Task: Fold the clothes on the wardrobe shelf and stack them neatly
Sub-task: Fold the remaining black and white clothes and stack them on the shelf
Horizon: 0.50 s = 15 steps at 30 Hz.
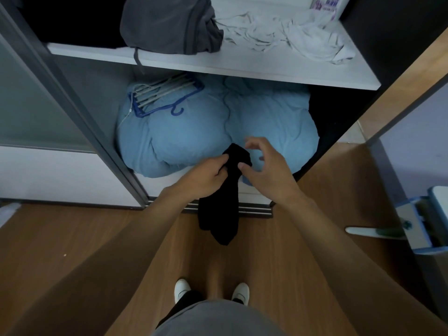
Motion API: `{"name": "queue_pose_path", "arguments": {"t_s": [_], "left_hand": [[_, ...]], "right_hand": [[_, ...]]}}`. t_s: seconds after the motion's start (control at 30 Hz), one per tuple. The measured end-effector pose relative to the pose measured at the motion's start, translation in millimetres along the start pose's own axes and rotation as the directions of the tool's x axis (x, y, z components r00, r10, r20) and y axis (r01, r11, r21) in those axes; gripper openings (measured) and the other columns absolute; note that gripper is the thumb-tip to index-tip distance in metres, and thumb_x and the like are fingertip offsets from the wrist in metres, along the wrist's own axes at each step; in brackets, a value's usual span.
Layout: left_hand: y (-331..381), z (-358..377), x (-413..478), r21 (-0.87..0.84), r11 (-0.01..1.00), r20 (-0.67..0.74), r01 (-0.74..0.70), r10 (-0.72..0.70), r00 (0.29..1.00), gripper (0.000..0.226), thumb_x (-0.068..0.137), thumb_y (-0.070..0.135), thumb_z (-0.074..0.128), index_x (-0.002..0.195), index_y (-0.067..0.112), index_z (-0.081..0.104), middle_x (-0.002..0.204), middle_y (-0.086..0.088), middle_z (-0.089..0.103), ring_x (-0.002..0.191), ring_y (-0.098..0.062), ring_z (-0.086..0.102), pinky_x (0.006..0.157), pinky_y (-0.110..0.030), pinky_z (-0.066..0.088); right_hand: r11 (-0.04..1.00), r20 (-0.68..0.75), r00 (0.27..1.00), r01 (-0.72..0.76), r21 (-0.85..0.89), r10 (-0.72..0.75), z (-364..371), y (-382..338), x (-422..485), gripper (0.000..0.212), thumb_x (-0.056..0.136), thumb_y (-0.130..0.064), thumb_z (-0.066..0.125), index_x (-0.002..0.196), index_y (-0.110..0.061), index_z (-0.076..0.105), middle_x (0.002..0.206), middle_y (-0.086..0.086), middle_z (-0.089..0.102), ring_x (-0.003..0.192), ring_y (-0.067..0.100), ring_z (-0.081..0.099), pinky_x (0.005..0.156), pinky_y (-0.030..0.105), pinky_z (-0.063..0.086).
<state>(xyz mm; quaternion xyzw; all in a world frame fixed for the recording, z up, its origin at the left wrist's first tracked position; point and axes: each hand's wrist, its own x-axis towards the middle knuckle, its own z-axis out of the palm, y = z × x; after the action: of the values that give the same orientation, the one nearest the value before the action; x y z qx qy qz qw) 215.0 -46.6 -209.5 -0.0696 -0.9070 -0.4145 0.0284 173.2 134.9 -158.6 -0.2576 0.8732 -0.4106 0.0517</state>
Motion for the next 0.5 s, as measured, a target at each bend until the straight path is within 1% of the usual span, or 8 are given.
{"name": "queue_pose_path", "arguments": {"t_s": [0.07,0.13,0.2,0.27,0.33,0.4,0.43,0.5], "left_hand": [[3,-6,0,-0.02,1.0,0.041,-0.018,0.018,0.999,0.015,0.091,0.015,0.04,0.081,0.022,0.049,0.075,-0.002,0.058,0.067,-0.013,0.056,0.063,-0.034,0.044],[7,-11,-1,-0.068,0.997,0.045,-0.034,0.037,0.998,0.016,0.092,0.015,0.041,0.093,0.022,0.055,0.078,0.008,0.06,0.07,0.001,0.057,0.064,-0.025,0.044],[11,-14,-2,-0.083,0.996,0.032,-0.044,0.046,0.998,0.021,0.094,0.013,0.044,0.104,0.023,0.06,0.085,0.012,0.063,0.077,0.007,0.059,0.068,-0.018,0.044],[13,-15,-4,-0.11,0.994,-0.012,-0.015,0.014,1.0,0.022,0.096,0.01,0.049,0.112,0.022,0.059,0.096,0.003,0.069,0.087,-0.005,0.064,0.078,-0.024,0.049],[14,-17,-7,-0.21,0.977,-0.053,0.032,-0.044,0.998,0.022,0.096,0.01,0.052,0.106,0.03,0.051,0.089,0.009,0.071,0.078,-0.013,0.064,0.071,-0.029,0.048],[14,-20,-11,-0.225,0.974,-0.092,0.036,-0.058,0.994,0.021,0.095,0.015,0.054,0.098,0.033,0.044,0.073,0.012,0.064,0.059,-0.004,0.05,0.058,-0.021,0.038],[14,-21,-14,-0.198,0.98,-0.104,0.025,-0.046,0.994,0.021,0.095,0.016,0.055,0.095,0.033,0.044,0.071,0.01,0.061,0.056,-0.002,0.044,0.055,-0.017,0.034],[14,-25,-19,-0.177,0.984,-0.1,0.012,-0.03,0.995,0.021,0.096,0.015,0.058,0.094,0.032,0.046,0.071,0.014,0.06,0.061,-0.003,0.047,0.057,-0.015,0.033]], "right_hand": [[0.989,0.168,0.976,0.144,-0.018,-0.139,-4,0,2,0.034,0.086,-0.01,0.072,0.114,-0.014,0.054,0.143,-0.003,0.054,0.131,0.011,0.048,0.111,0.026,0.037],[0.984,0.25,0.955,0.172,-0.04,-0.157,-4,0,6,0.032,0.084,-0.009,0.072,0.108,-0.018,0.052,0.133,-0.001,0.06,0.124,0.015,0.054,0.105,0.035,0.044],[0.987,0.221,0.967,0.146,-0.068,-0.128,0,0,8,0.029,0.086,-0.015,0.072,0.101,-0.023,0.049,0.109,-0.002,0.063,0.101,0.016,0.059,0.088,0.041,0.05],[0.978,0.164,0.974,0.177,-0.11,-0.158,3,3,8,0.023,0.088,-0.019,0.071,0.097,-0.022,0.05,0.096,-0.005,0.059,0.088,0.014,0.056,0.078,0.04,0.049],[0.967,0.149,0.968,0.221,-0.128,-0.202,8,4,6,0.018,0.089,-0.02,0.071,0.101,-0.015,0.059,0.096,-0.004,0.061,0.089,0.015,0.057,0.078,0.039,0.049],[0.965,0.153,0.963,0.239,-0.106,-0.222,11,5,6,0.018,0.091,-0.017,0.07,0.107,-0.009,0.066,0.098,0.002,0.063,0.091,0.019,0.06,0.081,0.04,0.049],[0.969,0.149,0.964,0.233,-0.076,-0.22,12,4,6,0.016,0.093,-0.016,0.068,0.105,-0.006,0.068,0.096,0.004,0.063,0.09,0.02,0.06,0.081,0.039,0.049],[0.986,0.145,0.975,0.167,0.028,-0.17,14,0,5,0.013,0.096,-0.013,0.064,0.096,-0.002,0.069,0.089,0.008,0.061,0.084,0.02,0.059,0.079,0.038,0.045]]}}
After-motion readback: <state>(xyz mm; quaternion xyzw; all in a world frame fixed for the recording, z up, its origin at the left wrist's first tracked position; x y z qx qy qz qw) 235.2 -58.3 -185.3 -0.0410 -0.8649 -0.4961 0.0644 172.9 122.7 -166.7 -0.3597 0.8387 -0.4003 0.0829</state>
